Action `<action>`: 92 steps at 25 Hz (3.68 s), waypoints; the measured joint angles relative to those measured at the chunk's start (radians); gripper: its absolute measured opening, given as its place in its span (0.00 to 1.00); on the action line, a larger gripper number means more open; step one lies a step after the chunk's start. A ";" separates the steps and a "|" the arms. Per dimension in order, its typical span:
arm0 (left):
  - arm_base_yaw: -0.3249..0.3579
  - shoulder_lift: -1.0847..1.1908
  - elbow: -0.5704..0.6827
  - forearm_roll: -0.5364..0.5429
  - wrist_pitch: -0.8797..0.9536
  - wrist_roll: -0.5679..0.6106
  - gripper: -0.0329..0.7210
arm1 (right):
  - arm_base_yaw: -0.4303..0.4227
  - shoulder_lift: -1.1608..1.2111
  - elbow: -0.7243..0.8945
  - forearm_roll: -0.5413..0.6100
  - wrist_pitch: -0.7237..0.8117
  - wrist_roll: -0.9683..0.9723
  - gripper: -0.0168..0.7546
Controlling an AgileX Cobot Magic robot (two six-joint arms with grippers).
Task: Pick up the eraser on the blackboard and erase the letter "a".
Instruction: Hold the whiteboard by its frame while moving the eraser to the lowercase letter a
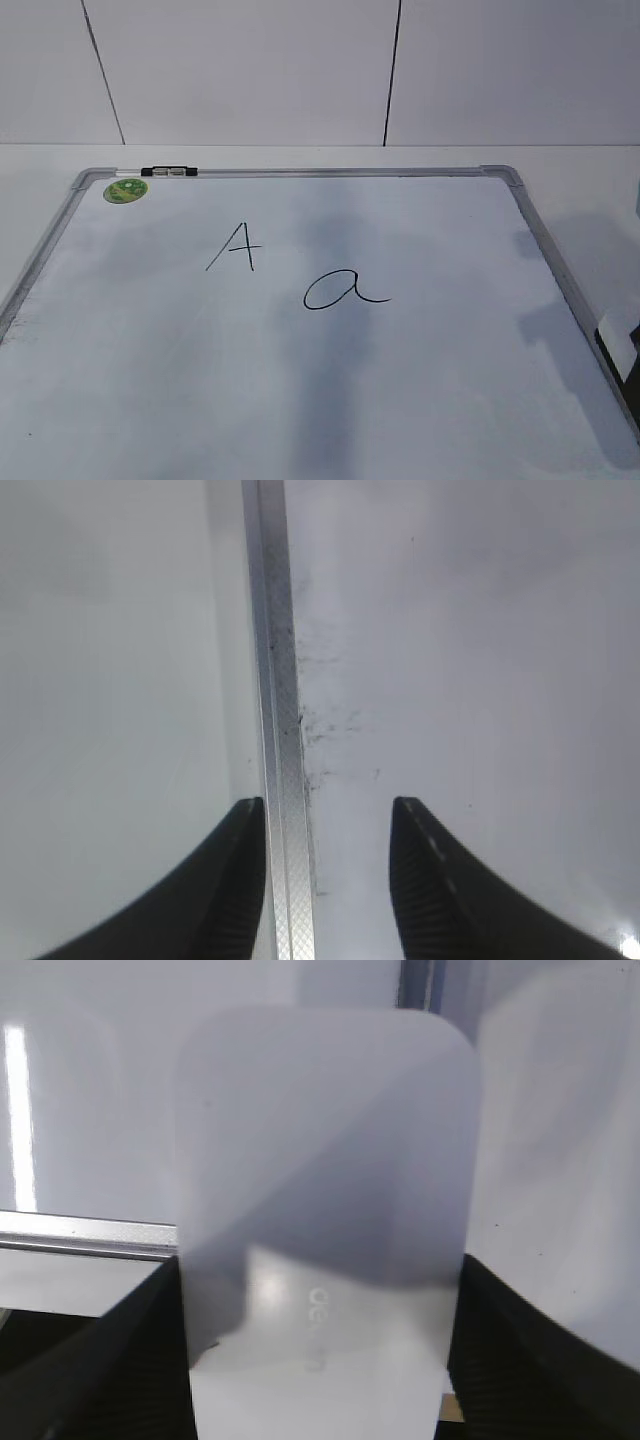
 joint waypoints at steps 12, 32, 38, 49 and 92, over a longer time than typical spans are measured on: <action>0.000 0.223 -0.171 0.057 0.031 0.000 0.45 | 0.000 0.000 0.000 0.000 0.000 0.000 0.76; 0.001 0.429 -0.304 0.062 0.068 0.006 0.36 | 0.000 0.000 0.000 0.000 -0.008 0.000 0.76; 0.001 0.445 -0.307 0.062 0.068 0.010 0.36 | 0.000 0.000 0.000 -0.001 -0.008 0.000 0.76; 0.001 0.492 -0.309 0.062 0.064 0.011 0.27 | 0.000 0.000 0.000 -0.001 -0.010 0.000 0.76; 0.001 0.499 -0.314 0.063 0.060 0.011 0.14 | 0.165 0.387 -0.329 -0.021 -0.073 -0.006 0.76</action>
